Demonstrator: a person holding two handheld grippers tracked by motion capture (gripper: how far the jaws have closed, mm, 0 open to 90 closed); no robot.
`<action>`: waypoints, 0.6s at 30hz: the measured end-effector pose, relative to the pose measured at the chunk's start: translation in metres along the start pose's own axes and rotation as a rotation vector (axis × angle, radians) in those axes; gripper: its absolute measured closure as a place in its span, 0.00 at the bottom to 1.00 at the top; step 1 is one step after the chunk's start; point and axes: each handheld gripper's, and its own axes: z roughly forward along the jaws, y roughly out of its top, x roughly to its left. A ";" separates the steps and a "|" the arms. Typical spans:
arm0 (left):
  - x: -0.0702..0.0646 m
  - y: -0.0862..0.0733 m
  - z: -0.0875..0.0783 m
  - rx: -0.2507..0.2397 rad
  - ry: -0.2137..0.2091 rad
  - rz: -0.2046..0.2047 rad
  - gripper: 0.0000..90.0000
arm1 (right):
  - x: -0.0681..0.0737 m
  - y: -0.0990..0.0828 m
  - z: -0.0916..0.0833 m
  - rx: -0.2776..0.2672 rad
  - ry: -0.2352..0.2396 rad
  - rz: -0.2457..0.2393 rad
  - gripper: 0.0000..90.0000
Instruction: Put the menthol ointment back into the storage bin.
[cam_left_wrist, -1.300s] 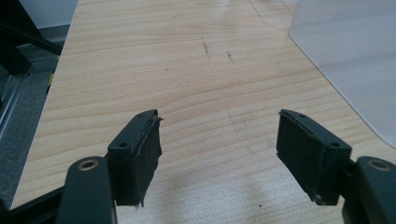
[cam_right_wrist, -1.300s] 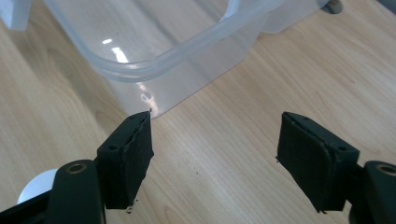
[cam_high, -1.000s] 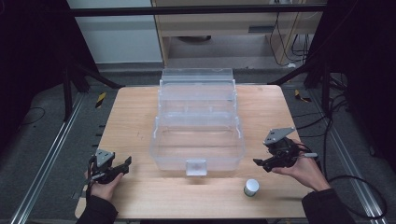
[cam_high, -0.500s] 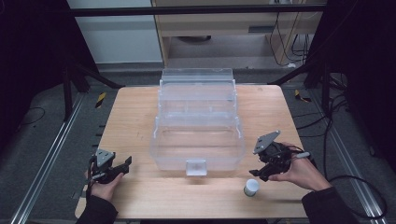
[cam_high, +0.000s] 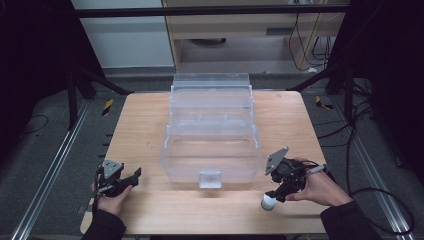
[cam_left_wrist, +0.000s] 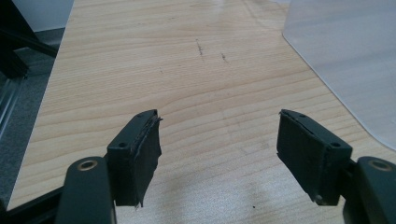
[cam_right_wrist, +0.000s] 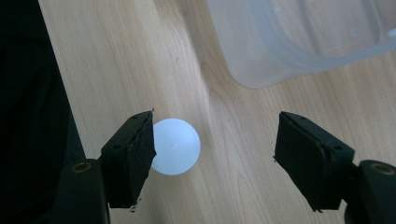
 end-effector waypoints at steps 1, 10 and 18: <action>0.000 0.000 0.000 0.000 0.000 0.000 0.33 | 0.000 0.000 0.000 0.000 0.000 0.000 0.32; 0.000 0.000 0.000 -0.001 -0.002 0.002 0.33 | 0.008 0.000 0.010 0.072 0.039 -0.041 0.33; 0.000 0.000 0.000 -0.001 -0.001 0.003 0.33 | 0.014 0.002 0.017 0.125 0.057 -0.079 0.34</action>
